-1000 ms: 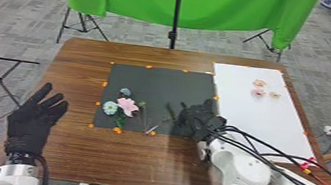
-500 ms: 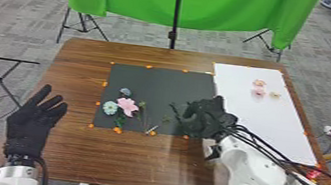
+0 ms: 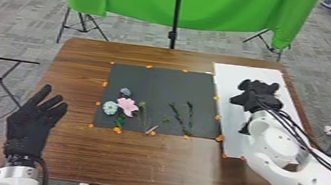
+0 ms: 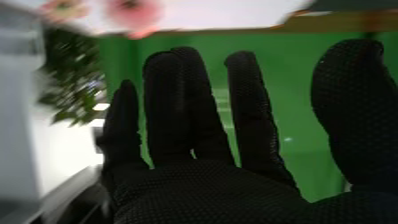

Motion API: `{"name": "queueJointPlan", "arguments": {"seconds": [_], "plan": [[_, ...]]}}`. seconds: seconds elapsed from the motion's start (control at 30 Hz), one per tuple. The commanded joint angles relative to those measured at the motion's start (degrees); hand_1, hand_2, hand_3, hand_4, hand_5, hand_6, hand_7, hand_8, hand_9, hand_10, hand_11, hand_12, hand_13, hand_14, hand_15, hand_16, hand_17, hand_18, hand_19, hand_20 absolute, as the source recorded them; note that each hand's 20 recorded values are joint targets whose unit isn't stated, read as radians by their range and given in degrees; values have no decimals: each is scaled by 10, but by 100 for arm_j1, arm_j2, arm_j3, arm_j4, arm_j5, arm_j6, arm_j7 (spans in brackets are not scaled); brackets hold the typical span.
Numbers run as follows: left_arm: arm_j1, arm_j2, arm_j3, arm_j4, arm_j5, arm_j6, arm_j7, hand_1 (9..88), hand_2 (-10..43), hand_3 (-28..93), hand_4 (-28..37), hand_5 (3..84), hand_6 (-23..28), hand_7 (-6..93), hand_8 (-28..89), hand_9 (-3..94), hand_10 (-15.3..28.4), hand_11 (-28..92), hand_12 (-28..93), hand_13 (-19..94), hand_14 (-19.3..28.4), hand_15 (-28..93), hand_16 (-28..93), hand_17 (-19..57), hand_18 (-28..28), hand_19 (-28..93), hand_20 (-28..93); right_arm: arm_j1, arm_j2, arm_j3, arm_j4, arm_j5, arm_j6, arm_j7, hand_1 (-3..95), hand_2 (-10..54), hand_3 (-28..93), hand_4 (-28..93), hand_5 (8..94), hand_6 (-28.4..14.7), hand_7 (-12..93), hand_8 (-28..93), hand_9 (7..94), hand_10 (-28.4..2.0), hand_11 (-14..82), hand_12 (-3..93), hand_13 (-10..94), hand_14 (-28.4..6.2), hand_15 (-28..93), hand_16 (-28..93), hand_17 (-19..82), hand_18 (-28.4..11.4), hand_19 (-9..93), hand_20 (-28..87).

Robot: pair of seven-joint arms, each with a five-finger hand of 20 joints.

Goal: Arrange flowers

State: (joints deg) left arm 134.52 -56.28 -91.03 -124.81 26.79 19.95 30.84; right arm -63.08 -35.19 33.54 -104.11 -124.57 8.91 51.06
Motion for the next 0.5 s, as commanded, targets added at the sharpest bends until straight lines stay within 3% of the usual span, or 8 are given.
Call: {"name": "queueJointPlan", "arguments": {"seconds": [0.03, 0.1, 0.5], "plan": [[15, 159, 125, -5, -149, 92, 140, 234, 65, 837, -256, 383, 99, 93, -80, 365, 212, 285, 110, 246, 282, 620, -116, -80, 272, 581, 66, 910, -84, -470, 728, 143, -45, 203, 290, -82, 824, -282, 493, 21, 159, -139, 510, -175, 293, 159, 400, -176, 812, 110, 30, -269, 684, 476], [-10, 119, 120, -2, -104, 72, 83, 234, 65, 837, -257, 383, 99, 92, -80, 365, 212, 285, 110, 246, 282, 620, -116, -80, 272, 581, 66, 1101, -213, -636, 920, 222, -100, 286, 292, -82, 825, -283, 490, 23, 160, -138, 520, -174, 301, 160, 406, -173, 812, 109, 32, -268, 686, 476], [-84, 76, 126, 19, -81, 60, 44, 234, 64, 838, -256, 382, 99, 94, -80, 365, 211, 284, 110, 246, 281, 621, -116, -80, 272, 581, 66, 1564, -663, -973, 1739, 512, -874, 484, 317, -83, 815, -283, 547, 43, 179, -149, 576, -160, 334, 160, 439, -158, 807, 117, 41, -268, 692, 470]]}}
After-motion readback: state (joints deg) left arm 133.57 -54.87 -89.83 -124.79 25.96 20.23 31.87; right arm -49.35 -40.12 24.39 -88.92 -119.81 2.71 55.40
